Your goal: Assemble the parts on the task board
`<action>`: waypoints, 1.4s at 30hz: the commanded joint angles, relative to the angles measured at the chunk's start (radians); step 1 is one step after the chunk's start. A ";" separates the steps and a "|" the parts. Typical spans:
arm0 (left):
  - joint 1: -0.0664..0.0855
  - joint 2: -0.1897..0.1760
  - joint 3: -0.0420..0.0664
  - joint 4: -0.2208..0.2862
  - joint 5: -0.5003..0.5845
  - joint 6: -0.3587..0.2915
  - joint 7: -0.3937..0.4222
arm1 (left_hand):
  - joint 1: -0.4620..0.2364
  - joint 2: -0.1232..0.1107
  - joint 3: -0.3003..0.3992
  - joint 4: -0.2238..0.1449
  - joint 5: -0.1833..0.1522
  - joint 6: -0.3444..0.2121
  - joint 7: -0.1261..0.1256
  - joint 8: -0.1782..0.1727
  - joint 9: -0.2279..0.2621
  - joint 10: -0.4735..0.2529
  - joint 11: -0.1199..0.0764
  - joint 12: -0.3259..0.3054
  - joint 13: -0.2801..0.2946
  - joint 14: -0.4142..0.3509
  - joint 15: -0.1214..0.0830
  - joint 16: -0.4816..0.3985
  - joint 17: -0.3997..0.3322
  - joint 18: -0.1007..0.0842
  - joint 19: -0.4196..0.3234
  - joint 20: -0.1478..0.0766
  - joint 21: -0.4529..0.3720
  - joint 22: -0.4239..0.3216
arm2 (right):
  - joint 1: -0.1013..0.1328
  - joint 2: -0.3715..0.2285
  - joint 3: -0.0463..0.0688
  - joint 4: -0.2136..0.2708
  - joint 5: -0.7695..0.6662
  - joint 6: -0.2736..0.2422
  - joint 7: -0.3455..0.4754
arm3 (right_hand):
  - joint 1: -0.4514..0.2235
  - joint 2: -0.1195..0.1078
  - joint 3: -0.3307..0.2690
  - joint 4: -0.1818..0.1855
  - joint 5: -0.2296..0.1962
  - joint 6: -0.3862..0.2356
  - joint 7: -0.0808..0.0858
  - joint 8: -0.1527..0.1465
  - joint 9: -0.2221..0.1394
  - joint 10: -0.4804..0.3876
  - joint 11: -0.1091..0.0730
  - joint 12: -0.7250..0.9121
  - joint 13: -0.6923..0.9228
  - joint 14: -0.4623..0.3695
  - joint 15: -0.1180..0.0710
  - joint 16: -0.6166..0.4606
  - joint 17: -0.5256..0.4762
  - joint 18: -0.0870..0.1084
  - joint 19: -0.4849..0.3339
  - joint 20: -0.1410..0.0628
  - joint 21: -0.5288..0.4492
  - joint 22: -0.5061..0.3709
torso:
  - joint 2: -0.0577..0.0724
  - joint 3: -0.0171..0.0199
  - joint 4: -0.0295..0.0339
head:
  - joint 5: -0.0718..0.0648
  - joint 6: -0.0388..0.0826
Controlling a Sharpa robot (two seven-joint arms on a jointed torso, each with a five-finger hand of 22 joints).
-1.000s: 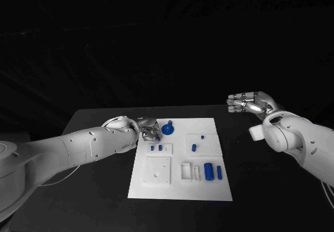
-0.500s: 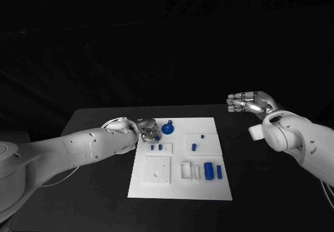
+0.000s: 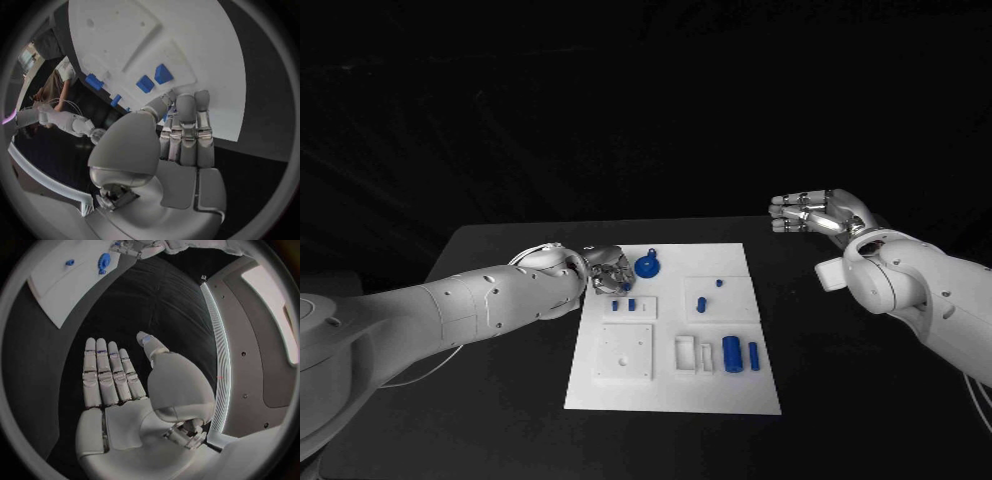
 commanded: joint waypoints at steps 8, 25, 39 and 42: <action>-0.004 -0.016 -0.002 -0.029 0.008 -0.014 -0.001 | 0.008 -0.018 0.016 0.001 -0.003 0.044 0.012 -0.001 0.001 -0.023 0.011 -0.001 -0.001 0.002 0.010 0.003 -0.002 0.020 -0.002 0.011 0.011 0.022 | -0.003 -0.001 0.001 0.002 -0.080 0.043 -0.008 | 0.023 -0.002 0.037 -0.033 -0.002 0.018 -0.002 -0.004 -0.001 0.008 0.004 -0.004 -0.002 0.006 -0.005 0.000 -0.001 0.014 0.007 -0.006 0.008 -0.001 | 0.000 0.0002 0.0001 | -0.004 0.003; 0.015 -0.069 0.044 -0.099 0.223 -0.100 0.066 | 0.003 -0.045 0.014 0.015 -0.040 0.066 0.046 0.002 0.002 -0.031 0.019 -0.001 -0.001 -0.086 0.019 -0.160 -0.071 0.007 -0.091 0.025 -0.042 -0.010 | -0.005 0.029 -0.003 -0.009 -0.592 0.125 -0.101 | 0.027 -0.010 0.104 -0.140 -0.032 0.184 -0.044 -0.002 0.003 0.152 -0.070 -0.007 0.000 0.395 -0.177 0.386 0.233 0.031 0.452 -0.198 0.307 0.139 | -0.001 -0.0012 0.0006 | -0.033 0.024; 0.083 -0.163 0.075 0.059 0.975 -0.061 0.186 | -0.033 -0.005 -0.071 0.074 -0.033 0.067 0.055 -0.001 0.001 -0.096 0.053 0.004 0.000 -0.160 0.120 -0.916 -0.228 -0.075 -0.333 0.128 -0.329 -0.466 | -0.006 0.084 -0.073 0.002 -0.936 0.118 -0.234 | -0.020 -0.031 0.189 -0.155 -0.089 0.173 -0.047 -0.002 0.003 0.098 -0.060 -0.010 -0.001 0.352 -0.165 0.682 0.465 0.033 0.435 -0.192 0.528 0.325 | 0.000 -0.0002 0.0021 | -0.043 0.031; 0.098 -0.185 0.076 0.120 1.042 -0.066 0.204 | -0.015 0.010 -0.130 0.079 -0.034 0.062 0.055 0.001 0.001 -0.117 0.058 0.000 -0.002 -0.134 0.136 -1.051 -0.222 -0.057 -0.297 0.143 -0.327 -0.662 | -0.006 0.100 -0.092 -0.001 -0.974 0.117 -0.258 | -0.018 -0.040 0.188 -0.146 -0.093 0.167 -0.046 -0.001 0.003 0.091 -0.058 -0.010 -0.001 0.350 -0.163 0.699 0.469 0.036 0.430 -0.189 0.542 0.343 | 0.000 -0.0005 0.0020 | -0.042 0.032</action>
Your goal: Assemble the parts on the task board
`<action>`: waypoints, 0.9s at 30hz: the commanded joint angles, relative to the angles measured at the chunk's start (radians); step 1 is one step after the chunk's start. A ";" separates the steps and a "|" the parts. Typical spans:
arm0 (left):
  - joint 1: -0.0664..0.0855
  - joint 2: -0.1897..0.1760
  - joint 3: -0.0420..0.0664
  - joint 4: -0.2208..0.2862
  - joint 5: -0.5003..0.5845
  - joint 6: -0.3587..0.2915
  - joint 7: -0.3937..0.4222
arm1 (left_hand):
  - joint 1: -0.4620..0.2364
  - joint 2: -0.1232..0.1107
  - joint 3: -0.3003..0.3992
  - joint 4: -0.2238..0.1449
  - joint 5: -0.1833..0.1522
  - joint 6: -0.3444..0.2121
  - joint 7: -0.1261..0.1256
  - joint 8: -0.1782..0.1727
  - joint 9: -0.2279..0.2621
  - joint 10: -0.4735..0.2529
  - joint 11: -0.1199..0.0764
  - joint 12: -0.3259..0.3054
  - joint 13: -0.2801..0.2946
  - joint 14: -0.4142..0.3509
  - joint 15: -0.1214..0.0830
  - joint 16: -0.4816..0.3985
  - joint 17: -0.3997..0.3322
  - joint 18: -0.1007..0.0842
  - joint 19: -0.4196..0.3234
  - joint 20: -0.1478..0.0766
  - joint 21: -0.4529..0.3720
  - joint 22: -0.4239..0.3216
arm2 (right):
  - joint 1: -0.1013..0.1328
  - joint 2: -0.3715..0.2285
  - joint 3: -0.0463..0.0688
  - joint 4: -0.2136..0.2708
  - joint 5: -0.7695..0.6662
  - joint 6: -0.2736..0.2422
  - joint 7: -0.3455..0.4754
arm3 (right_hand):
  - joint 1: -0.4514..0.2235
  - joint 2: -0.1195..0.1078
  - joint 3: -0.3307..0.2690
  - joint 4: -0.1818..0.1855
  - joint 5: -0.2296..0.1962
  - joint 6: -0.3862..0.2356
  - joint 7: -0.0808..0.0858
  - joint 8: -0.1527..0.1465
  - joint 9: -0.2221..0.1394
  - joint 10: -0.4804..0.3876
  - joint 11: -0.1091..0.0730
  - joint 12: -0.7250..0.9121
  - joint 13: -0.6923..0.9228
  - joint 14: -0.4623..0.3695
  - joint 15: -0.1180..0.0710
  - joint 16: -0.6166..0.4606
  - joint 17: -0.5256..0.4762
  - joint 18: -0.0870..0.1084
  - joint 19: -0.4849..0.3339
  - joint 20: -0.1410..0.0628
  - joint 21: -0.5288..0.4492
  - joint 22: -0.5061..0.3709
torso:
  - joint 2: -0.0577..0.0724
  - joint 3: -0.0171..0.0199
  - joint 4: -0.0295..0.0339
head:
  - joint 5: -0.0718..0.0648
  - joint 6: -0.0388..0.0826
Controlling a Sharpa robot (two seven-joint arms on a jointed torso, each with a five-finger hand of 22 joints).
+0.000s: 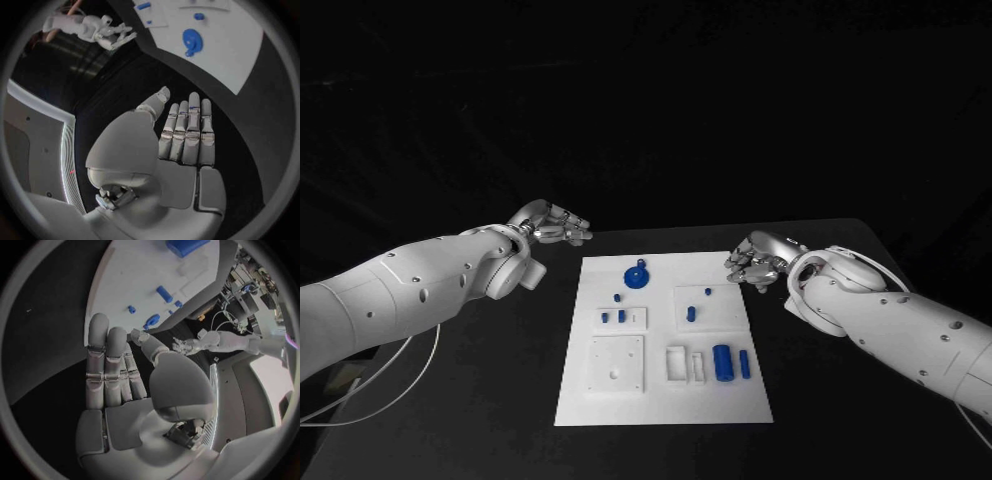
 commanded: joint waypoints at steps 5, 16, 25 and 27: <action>0.021 -0.037 0.002 0.117 0.292 -0.004 0.086 | 0.024 0.032 -0.073 -0.006 -0.004 -0.004 -0.001 0.002 0.001 -0.013 0.003 0.003 0.000 0.007 0.008 -0.057 0.004 0.018 0.069 0.007 0.004 -0.298 | 0.000 0.035 -0.032 -0.006 -0.168 0.009 -0.092 | 0.007 -0.024 -0.003 0.023 -0.007 -0.015 0.001 -0.002 -0.001 -0.015 0.001 -0.005 -0.001 -0.007 0.009 0.030 0.000 0.017 -0.008 0.012 0.020 0.035 | 0.000 0.0007 -0.0014 | 0.000 0.005; 0.026 -0.045 0.002 0.180 0.339 -0.005 0.098 | 0.023 0.041 -0.103 -0.011 -0.002 -0.002 0.008 -0.001 -0.001 -0.030 0.017 0.002 0.000 0.000 0.012 -0.058 0.004 0.020 0.102 0.011 0.009 -0.447 | -0.001 0.088 -0.073 -0.032 -0.213 -0.010 -0.131 | 0.019 -0.040 0.028 0.036 -0.027 -0.023 0.005 -0.001 -0.001 -0.023 0.003 -0.005 0.000 -0.013 0.012 0.054 -0.014 0.018 -0.012 0.015 0.021 0.073 | 0.001 -0.0004 -0.0013 | -0.002 0.007; 0.027 -0.043 0.002 0.190 0.345 -0.001 0.097 | 0.023 0.045 -0.110 -0.015 -0.002 -0.003 0.010 -0.001 0.000 -0.031 0.019 0.002 0.000 -0.001 0.013 -0.058 0.004 0.021 0.116 0.011 0.013 -0.508 | -0.001 0.113 -0.094 -0.043 -0.224 -0.012 -0.134 | 0.021 -0.049 0.052 0.039 -0.029 -0.021 0.005 -0.003 -0.001 -0.021 0.004 -0.006 -0.001 -0.015 0.011 0.063 -0.019 0.018 -0.012 0.015 0.018 0.094 | 0.001 -0.0004 -0.0020 | 0.000 0.003; 0.027 -0.043 0.002 0.191 0.345 0.000 0.096 | 0.024 0.046 -0.111 -0.015 -0.002 -0.003 0.010 -0.001 0.000 -0.032 0.020 0.002 0.000 0.000 0.013 -0.058 0.004 0.021 0.119 0.011 0.014 -0.524 | -0.001 0.119 -0.102 -0.045 -0.228 -0.016 -0.135 | 0.023 -0.048 0.057 0.037 -0.032 -0.020 0.005 -0.002 -0.001 -0.020 0.004 -0.006 -0.001 -0.016 0.011 0.064 -0.020 0.018 -0.013 0.015 0.017 0.097 | 0.001 -0.0003 -0.0020 | 0.001 0.003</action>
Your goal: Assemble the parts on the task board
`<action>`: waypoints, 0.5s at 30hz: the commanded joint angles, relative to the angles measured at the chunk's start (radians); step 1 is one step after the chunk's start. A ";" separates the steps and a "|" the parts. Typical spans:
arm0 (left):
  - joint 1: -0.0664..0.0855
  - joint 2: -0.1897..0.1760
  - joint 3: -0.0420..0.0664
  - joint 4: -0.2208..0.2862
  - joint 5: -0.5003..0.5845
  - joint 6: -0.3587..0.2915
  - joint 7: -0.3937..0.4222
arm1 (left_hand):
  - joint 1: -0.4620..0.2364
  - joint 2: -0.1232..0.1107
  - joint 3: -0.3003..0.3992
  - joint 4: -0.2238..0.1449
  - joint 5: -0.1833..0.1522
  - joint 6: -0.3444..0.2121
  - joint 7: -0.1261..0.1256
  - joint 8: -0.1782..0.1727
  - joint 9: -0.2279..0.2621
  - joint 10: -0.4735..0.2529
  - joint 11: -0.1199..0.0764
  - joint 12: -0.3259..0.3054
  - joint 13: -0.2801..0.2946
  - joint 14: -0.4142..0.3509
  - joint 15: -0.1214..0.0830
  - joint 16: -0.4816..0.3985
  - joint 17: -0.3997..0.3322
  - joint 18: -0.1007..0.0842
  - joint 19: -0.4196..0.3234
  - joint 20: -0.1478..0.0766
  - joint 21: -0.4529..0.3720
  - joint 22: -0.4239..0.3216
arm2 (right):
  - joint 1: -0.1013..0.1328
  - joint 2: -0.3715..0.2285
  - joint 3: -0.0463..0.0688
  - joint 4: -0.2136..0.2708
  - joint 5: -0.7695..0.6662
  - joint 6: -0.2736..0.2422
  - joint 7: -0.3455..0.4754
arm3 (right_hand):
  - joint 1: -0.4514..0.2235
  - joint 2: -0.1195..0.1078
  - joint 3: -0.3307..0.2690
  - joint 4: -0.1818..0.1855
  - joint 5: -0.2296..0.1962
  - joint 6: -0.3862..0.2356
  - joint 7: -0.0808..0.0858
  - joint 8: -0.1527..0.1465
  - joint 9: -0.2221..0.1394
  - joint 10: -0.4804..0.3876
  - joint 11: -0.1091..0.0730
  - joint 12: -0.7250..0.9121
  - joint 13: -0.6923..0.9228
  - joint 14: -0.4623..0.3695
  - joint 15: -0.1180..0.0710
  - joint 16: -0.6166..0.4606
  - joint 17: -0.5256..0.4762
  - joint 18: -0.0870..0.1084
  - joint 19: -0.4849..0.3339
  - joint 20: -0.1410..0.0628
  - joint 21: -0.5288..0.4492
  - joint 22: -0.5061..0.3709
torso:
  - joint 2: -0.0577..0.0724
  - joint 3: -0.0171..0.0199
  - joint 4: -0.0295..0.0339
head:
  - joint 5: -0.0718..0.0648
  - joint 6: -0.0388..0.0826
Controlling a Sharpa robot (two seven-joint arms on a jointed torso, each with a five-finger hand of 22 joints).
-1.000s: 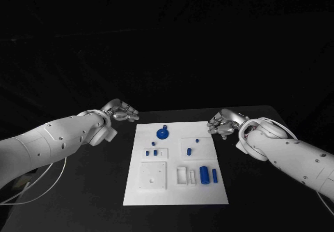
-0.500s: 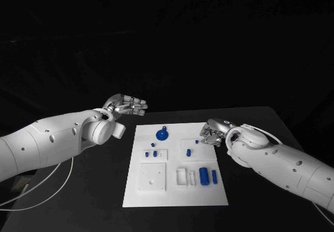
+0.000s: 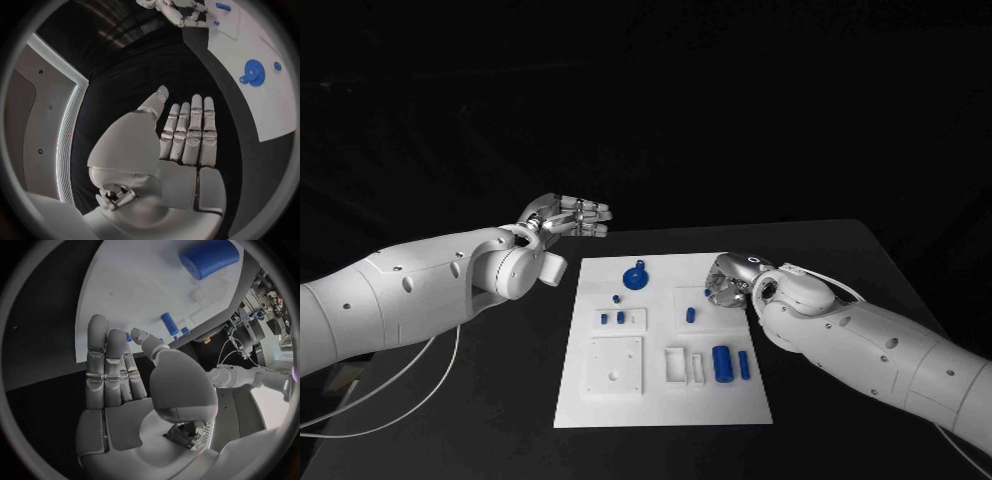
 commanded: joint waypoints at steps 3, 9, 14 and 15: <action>0.002 0.003 0.001 0.005 0.025 0.004 0.017 | 0.002 0.011 -0.006 0.000 -0.003 0.000 0.006 -0.001 -0.001 -0.006 0.002 0.002 0.000 0.000 0.002 -0.005 0.002 0.005 0.010 0.000 0.005 -0.021 | -0.001 0.013 -0.013 -0.006 -0.040 -0.020 -0.020 | 0.003 -0.012 0.025 -0.004 -0.027 -0.001 -0.002 -0.002 0.000 -0.008 0.001 -0.006 -0.001 -0.004 0.002 0.008 -0.001 0.019 -0.003 0.005 -0.001 0.013 | 0.000 0.0004 -0.0007 | 0.003 0.000; 0.002 0.003 0.001 0.007 0.028 0.005 0.015 | 0.002 0.010 -0.008 0.000 -0.003 -0.001 0.007 -0.001 -0.001 -0.007 0.002 0.002 0.000 0.001 0.002 -0.005 0.002 0.005 0.011 -0.001 0.006 -0.023 | -0.001 0.024 -0.023 -0.015 -0.053 -0.036 -0.032 | 0.003 -0.019 0.057 -0.007 -0.039 0.001 -0.001 -0.002 0.000 -0.008 0.002 -0.006 -0.001 -0.006 0.003 0.014 -0.001 0.021 -0.004 0.006 -0.002 0.031 | 0.000 0.0000 -0.0003 | 0.003 0.000; 0.002 0.003 0.001 0.009 0.030 0.008 0.013 | 0.002 0.010 -0.008 0.000 -0.003 -0.002 0.007 -0.001 0.000 -0.006 0.002 0.002 0.000 0.002 0.002 -0.005 0.003 0.005 0.012 -0.001 0.006 -0.026 | -0.001 0.031 -0.030 -0.022 -0.058 -0.038 -0.035 | 0.003 -0.021 0.073 -0.007 -0.045 0.004 -0.002 -0.001 0.000 -0.003 0.000 -0.006 -0.001 -0.006 0.002 0.018 -0.001 0.021 -0.004 0.005 -0.003 0.043 | 0.000 0.0001 0.0001 | 0.004 -0.001; 0.002 0.003 0.001 0.009 0.030 0.009 0.013 | 0.002 0.010 -0.008 0.000 -0.003 -0.002 0.007 -0.001 0.000 -0.006 0.002 0.002 0.000 0.002 0.002 -0.005 0.003 0.005 0.012 -0.001 0.006 -0.026 | -0.001 0.033 -0.031 -0.024 -0.059 -0.038 -0.036 | 0.002 -0.021 0.075 -0.006 -0.045 0.005 -0.003 -0.001 0.000 -0.002 0.000 -0.006 -0.001 -0.006 0.001 0.018 -0.001 0.021 -0.004 0.005 -0.003 0.045 | 0.000 0.0001 0.0005 | 0.004 -0.001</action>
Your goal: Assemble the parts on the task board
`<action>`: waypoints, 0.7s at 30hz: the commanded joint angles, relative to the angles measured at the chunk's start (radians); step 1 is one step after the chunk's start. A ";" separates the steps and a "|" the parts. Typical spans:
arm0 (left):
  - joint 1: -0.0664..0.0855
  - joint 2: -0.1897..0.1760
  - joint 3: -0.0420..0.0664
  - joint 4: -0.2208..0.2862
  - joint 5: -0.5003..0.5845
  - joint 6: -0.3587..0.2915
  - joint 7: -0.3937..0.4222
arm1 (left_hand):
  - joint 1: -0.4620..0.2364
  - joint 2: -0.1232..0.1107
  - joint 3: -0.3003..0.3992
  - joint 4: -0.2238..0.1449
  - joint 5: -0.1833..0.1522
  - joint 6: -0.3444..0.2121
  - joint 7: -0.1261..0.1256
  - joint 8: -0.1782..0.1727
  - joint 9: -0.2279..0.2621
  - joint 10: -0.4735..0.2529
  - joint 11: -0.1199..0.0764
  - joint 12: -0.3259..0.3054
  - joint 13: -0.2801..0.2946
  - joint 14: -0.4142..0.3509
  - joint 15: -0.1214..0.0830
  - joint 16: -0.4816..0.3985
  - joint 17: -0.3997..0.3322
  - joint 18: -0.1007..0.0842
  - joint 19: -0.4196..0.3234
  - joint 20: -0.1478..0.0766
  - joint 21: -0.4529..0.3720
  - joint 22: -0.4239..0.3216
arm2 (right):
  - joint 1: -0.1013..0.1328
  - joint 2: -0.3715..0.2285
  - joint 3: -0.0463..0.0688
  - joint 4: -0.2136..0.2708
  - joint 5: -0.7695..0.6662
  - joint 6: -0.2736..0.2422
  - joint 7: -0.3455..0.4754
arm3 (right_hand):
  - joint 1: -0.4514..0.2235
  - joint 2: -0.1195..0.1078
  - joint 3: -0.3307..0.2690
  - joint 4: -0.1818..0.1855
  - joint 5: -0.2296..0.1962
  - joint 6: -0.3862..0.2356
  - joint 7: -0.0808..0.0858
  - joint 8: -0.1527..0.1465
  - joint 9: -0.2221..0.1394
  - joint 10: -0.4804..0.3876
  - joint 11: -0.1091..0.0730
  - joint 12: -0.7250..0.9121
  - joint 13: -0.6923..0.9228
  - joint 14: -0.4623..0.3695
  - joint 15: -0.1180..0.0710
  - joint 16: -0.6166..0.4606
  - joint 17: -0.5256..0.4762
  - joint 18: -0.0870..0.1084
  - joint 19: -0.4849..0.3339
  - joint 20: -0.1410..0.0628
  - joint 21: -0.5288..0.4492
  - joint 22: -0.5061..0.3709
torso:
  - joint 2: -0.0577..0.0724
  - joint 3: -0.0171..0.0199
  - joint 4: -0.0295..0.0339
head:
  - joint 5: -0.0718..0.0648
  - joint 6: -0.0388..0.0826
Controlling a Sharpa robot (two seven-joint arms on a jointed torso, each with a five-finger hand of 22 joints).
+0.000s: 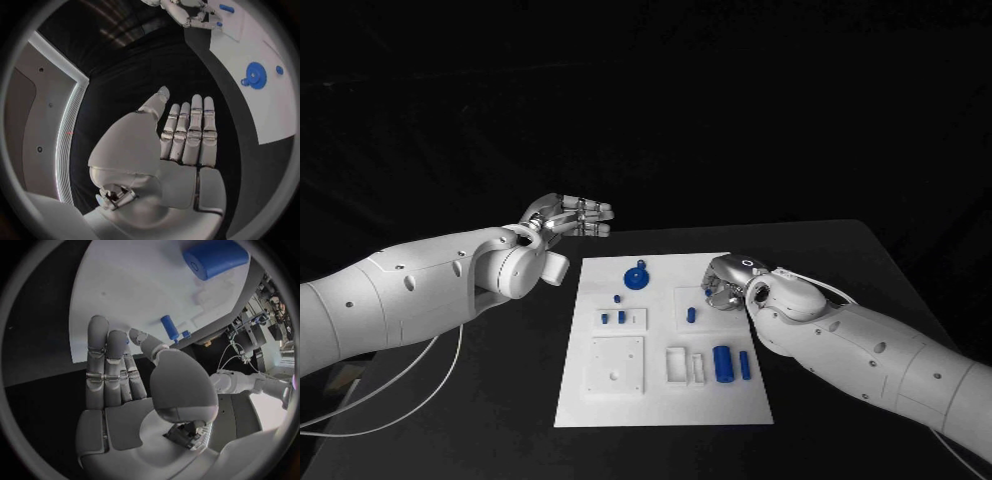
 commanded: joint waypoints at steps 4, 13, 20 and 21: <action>0.002 0.003 0.001 0.004 0.014 0.010 0.009 | 0.002 0.010 -0.008 0.000 -0.003 -0.002 0.007 -0.001 0.000 -0.006 0.002 0.002 0.000 0.002 0.002 -0.005 0.002 0.005 0.005 -0.001 0.006 -0.001 | -0.003 0.010 -0.010 -0.008 -0.028 -0.003 -0.013 | 0.004 -0.004 0.028 -0.002 -0.024 0.027 -0.009 -0.001 0.001 0.026 -0.011 -0.006 -0.001 -0.006 -0.002 0.007 0.000 0.008 -0.004 0.002 -0.001 0.012 | -0.001 0.0005 -0.0002 | 0.002 -0.002; 0.002 0.003 0.001 0.001 0.015 0.012 0.005 | 0.002 0.012 -0.011 0.000 -0.005 -0.002 0.007 -0.001 0.000 -0.008 0.002 0.002 0.000 0.001 0.002 -0.005 0.002 0.005 0.007 -0.001 0.007 -0.009 | -0.003 0.012 -0.016 -0.009 -0.043 -0.013 -0.021 | 0.013 0.020 0.073 0.000 -0.085 0.100 -0.027 0.001 0.003 0.098 -0.034 -0.005 0.001 -0.009 -0.019 0.022 0.009 -0.001 -0.010 -0.015 0.018 0.045 | 0.000 0.0001 -0.0012 | 0.002 -0.004; 0.002 0.005 0.001 -0.002 0.015 0.013 0.003 | 0.002 0.012 -0.011 0.000 -0.005 -0.002 0.007 -0.001 0.000 -0.008 0.002 0.002 0.000 0.001 0.002 -0.005 0.002 0.005 0.007 -0.001 0.007 -0.009 | -0.003 0.016 -0.019 -0.014 -0.058 -0.012 -0.031 | 0.020 0.034 0.054 0.000 -0.099 0.142 -0.038 0.001 0.004 0.142 -0.050 -0.005 0.002 -0.011 -0.035 0.022 0.011 -0.007 -0.019 -0.030 0.028 0.069 | 0.000 0.0002 -0.0007 | 0.001 -0.006; 0.002 0.005 0.001 -0.002 0.015 0.014 0.002 | 0.002 0.012 -0.011 0.000 -0.005 -0.002 0.007 -0.001 0.000 -0.008 0.002 0.002 0.000 0.001 0.002 -0.005 0.002 0.005 0.007 -0.001 0.007 -0.009 | -0.003 0.017 -0.020 -0.015 -0.060 -0.012 -0.033 | 0.019 0.035 0.052 0.000 -0.099 0.146 -0.039 0.000 0.004 0.145 -0.051 -0.005 0.002 -0.011 -0.036 0.021 0.011 -0.008 -0.020 -0.031 0.029 0.072 | 0.000 0.0005 -0.0011 | 0.002 -0.006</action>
